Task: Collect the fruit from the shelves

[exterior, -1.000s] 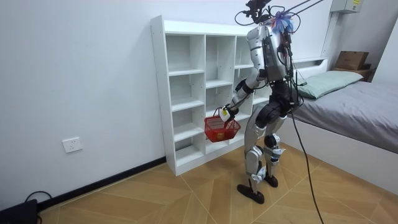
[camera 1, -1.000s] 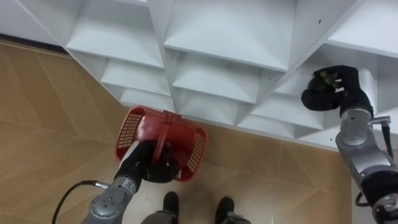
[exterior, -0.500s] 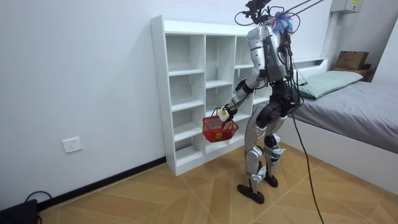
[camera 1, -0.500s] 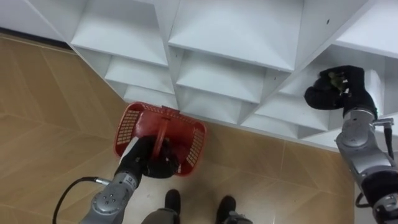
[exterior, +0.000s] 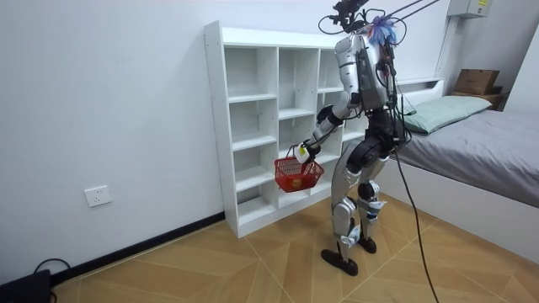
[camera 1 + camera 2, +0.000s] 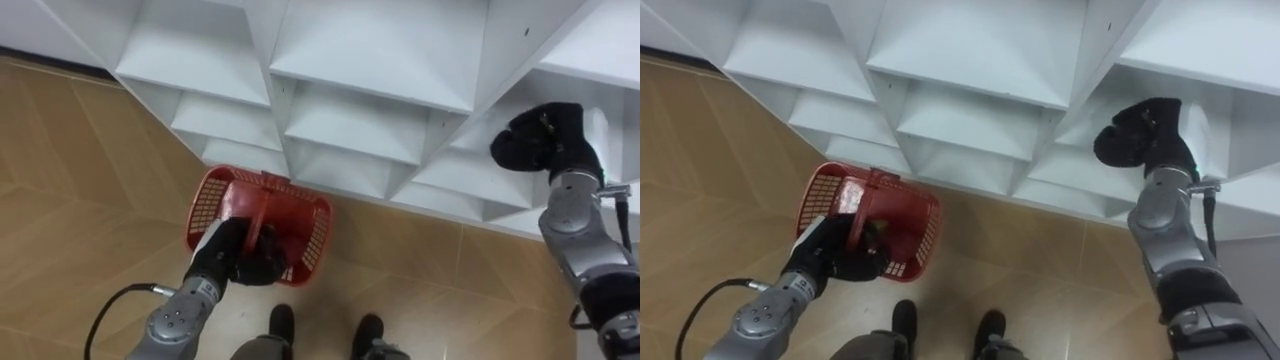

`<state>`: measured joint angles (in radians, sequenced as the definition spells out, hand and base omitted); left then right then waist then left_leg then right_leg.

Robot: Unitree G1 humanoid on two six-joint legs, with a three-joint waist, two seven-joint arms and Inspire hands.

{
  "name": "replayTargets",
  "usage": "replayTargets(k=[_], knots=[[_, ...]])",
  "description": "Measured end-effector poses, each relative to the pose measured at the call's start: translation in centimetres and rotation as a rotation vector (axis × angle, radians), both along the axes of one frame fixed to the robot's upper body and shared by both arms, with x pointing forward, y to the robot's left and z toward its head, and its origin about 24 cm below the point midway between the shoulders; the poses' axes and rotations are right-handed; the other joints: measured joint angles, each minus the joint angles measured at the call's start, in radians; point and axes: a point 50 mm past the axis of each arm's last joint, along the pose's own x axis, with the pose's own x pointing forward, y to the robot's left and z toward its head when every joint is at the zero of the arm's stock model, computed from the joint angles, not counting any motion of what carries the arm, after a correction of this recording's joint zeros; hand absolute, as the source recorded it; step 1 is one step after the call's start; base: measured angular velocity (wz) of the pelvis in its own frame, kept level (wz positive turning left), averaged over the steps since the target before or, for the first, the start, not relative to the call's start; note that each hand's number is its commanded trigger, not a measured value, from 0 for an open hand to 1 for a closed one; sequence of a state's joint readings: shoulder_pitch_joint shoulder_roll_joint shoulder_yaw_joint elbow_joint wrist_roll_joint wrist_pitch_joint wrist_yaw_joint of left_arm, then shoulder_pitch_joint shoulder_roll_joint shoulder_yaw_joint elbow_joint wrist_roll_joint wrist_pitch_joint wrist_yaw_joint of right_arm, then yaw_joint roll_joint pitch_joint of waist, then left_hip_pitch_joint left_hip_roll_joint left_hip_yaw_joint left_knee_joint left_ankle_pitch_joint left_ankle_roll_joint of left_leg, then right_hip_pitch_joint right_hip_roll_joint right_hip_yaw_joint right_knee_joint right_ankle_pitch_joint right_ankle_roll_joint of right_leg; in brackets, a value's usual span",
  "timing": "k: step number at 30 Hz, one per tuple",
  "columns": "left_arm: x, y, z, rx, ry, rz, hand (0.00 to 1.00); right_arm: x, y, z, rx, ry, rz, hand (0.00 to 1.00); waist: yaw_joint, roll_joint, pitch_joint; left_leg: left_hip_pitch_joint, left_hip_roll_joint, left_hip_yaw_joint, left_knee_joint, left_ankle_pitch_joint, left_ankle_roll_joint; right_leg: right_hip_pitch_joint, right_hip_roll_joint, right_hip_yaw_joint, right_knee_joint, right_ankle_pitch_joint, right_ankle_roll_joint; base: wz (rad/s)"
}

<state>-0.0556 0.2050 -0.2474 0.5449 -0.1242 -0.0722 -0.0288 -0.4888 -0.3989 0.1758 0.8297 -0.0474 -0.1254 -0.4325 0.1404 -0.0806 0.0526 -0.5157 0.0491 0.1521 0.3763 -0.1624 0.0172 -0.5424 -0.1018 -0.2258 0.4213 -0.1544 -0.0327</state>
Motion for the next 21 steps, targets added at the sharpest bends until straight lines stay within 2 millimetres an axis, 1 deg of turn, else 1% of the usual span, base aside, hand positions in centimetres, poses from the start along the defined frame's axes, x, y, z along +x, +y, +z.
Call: replayTargets(k=[2,4,5,6,7,9,12,15,17,18,21], knots=[[0.0,-0.2,0.2,-0.008,-0.011,-0.001,1.00,0.2,0.6,0.8,0.005,-0.052,0.033,1.00,-0.001,0.003,-0.0022,0.003,-0.001,0.000,-0.001,0.000,0.000,0.002,0.000,0.001,0.000,0.000,0.000,0.00],[0.1,-0.3,0.3,-0.012,-0.017,0.004,1.00,-0.2,1.5,1.4,0.019,-0.107,0.080,1.00,-0.008,0.010,-0.0087,0.008,-0.002,-0.004,-0.002,0.000,0.000,0.013,0.000,-0.004,-0.009,0.000,0.001,0.05],[0.0,-0.3,0.2,-0.011,-0.017,0.007,1.00,-0.4,1.7,1.2,0.025,-0.111,0.088,1.00,-0.010,0.013,-0.0106,0.011,-0.002,-0.008,-0.002,0.000,0.000,0.020,0.000,-0.008,-0.013,0.000,0.001,0.16],[0.0,-0.3,0.3,-0.011,-0.019,0.015,1.00,-0.9,1.8,0.7,0.035,-0.107,0.089,1.00,-0.021,0.019,-0.0165,0.016,-0.003,-0.015,-0.003,0.000,0.000,0.035,0.000,-0.019,-0.023,0.001,0.002,0.16],[0.1,-0.3,0.3,-0.012,-0.024,0.020,1.00,-1.3,1.9,0.3,0.042,-0.095,0.096,1.00,-0.026,0.021,-0.0214,0.022,-0.003,-0.013,-0.006,0.000,0.000,0.041,-0.001,-0.021,-0.025,0.001,0.002,0.11],[0.2,-0.4,0.6,-0.014,-0.038,0.023,1.00,-1.9,2.2,0.0,0.053,-0.090,0.117,1.00,-0.031,0.025,-0.0246,0.025,-0.004,-0.013,-0.005,0.001,0.000,0.045,-0.002,-0.020,-0.025,0.002,0.003,0.00],[0.2,-0.3,0.8,-0.015,-0.046,0.027,1.00,-2.9,3.1,-0.9,0.086,-0.063,0.168,1.00,-0.046,0.027,-0.0258,0.039,-0.002,-0.012,-0.004,0.001,0.000,0.060,0.001,-0.017,-0.026,0.002,0.003,-0.01],[0.1,-0.4,0.8,-0.016,-0.056,0.033,1.00,-3.5,4.1,-1.5,0.122,-0.051,0.209,1.00,-0.051,0.029,-0.0273,0.049,0.002,0.006,-0.009,0.000,0.000,0.057,0.006,0.003,-0.027,0.006,0.004,-0.15],[0.0,-0.3,0.7,-0.010,-0.054,0.032,1.00,-4.1,4.6,-2.1,0.142,-0.032,0.223,1.00,-0.054,0.035,-0.0334,0.055,0.004,0.012,-0.016,0.001,0.000,0.059,0.010,0.009,-0.034,0.012,0.004,-0.15],[-0.1,-0.4,0.6,-0.014,-0.051,0.036,1.00,-4.5,4.9,-2.4,0.159,-0.022,0.236,1.00,-0.055,0.040,-0.0371,0.058,0.007,0.014,-0.019,0.003,0.000,0.064,0.018,0.018,-0.048,0.021,0.004,-0.16],[-0.4,-0.6,0.5,-0.028,-0.050,0.051,1.00,-5.3,6.1,-3.0,0.230,-0.007,0.276,1.00,-0.056,0.042,-0.0397,0.081,0.010,0.036,-0.044,0.013,-0.002,0.072,0.023,0.031,-0.063,0.032,0.001,-0.20]])
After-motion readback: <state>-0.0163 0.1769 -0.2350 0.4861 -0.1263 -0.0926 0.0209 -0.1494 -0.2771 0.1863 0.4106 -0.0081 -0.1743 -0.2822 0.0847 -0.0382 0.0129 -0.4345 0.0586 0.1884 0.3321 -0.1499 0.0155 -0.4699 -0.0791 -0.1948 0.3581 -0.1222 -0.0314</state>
